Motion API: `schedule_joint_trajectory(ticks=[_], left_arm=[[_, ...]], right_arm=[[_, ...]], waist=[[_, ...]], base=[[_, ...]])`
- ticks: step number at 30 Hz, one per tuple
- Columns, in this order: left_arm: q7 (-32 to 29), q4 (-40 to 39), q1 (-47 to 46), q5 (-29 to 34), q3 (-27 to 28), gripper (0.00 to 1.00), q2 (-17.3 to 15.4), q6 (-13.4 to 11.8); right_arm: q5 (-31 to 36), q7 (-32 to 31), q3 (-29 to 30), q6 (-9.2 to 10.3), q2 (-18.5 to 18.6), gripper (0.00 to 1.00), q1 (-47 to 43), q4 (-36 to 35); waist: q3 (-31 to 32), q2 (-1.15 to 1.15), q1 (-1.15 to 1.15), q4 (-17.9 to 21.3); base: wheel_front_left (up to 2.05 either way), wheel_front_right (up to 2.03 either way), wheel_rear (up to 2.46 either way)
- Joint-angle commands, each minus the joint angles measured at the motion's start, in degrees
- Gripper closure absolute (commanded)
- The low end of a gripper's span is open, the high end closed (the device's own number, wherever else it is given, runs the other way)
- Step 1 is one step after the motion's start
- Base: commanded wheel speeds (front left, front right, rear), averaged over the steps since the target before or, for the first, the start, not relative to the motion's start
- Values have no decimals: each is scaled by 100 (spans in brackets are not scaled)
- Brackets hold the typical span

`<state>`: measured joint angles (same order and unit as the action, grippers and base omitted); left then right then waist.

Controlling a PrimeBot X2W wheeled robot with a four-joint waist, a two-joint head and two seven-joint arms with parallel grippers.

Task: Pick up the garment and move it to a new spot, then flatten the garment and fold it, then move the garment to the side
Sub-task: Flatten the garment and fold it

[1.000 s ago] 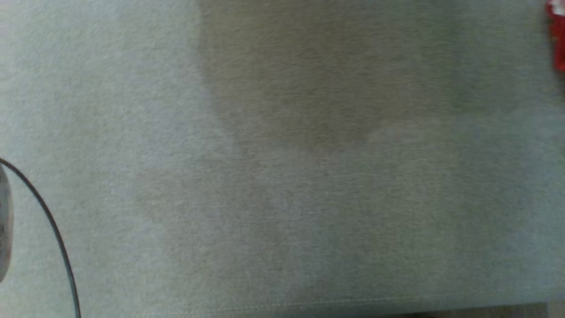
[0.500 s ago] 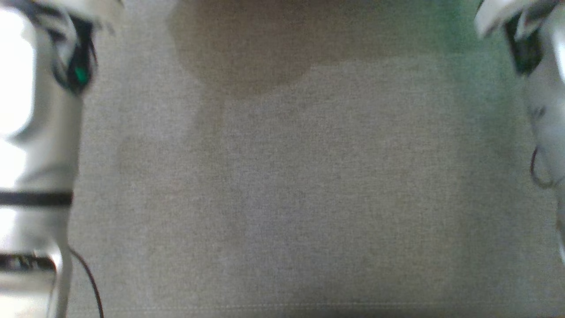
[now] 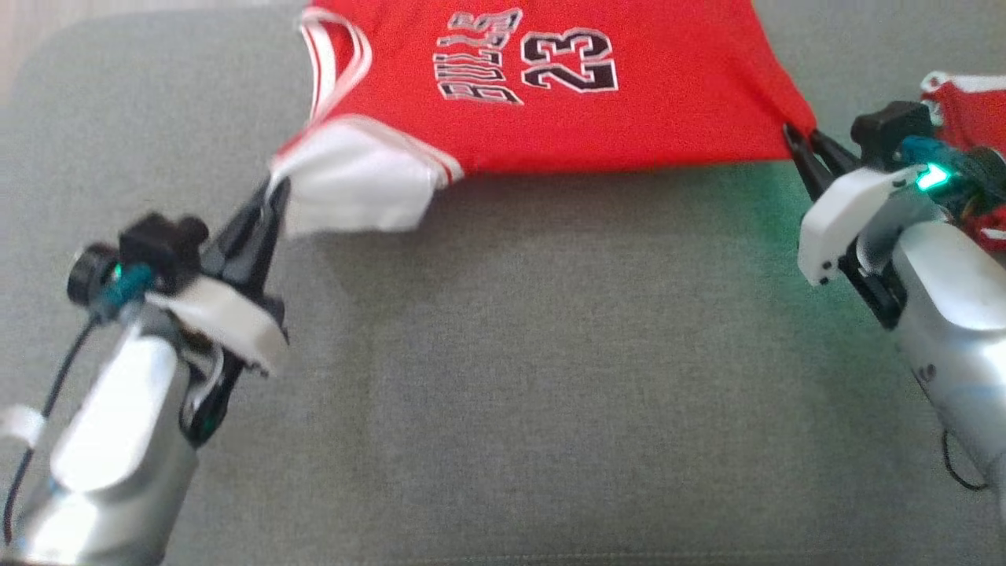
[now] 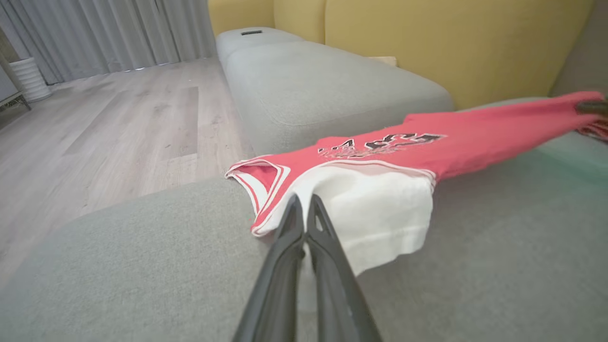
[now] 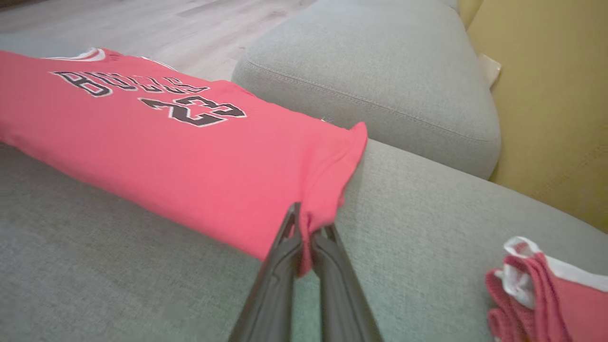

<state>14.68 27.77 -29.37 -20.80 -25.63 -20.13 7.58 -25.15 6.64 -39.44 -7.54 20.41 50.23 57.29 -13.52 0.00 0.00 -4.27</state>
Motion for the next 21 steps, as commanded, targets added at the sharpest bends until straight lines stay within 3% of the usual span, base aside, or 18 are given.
schedule_joint_trajectory(ticks=[1, 6, 21], left_arm=[[31, -277, -60, 61, 131, 100, -369, -9], [31, -558, 460, 173, -200, 100, -600, -9], [-10, -1555, 1846, 139, -270, 100, -1082, -50]], right_arm=[[-259, -111, -203, 5, 212, 100, -127, -294], [-878, -523, -794, 5, 746, 100, -494, -880], [-2369, -1752, -1896, 5, 2072, 100, -1630, -2828]], waist=[[204, 0, 0, 9], [514, 0, 0, 32], [1149, 0, 0, 161]], base=[[0, 0, 0], [0, 0, 0], [0, 0, 0]])
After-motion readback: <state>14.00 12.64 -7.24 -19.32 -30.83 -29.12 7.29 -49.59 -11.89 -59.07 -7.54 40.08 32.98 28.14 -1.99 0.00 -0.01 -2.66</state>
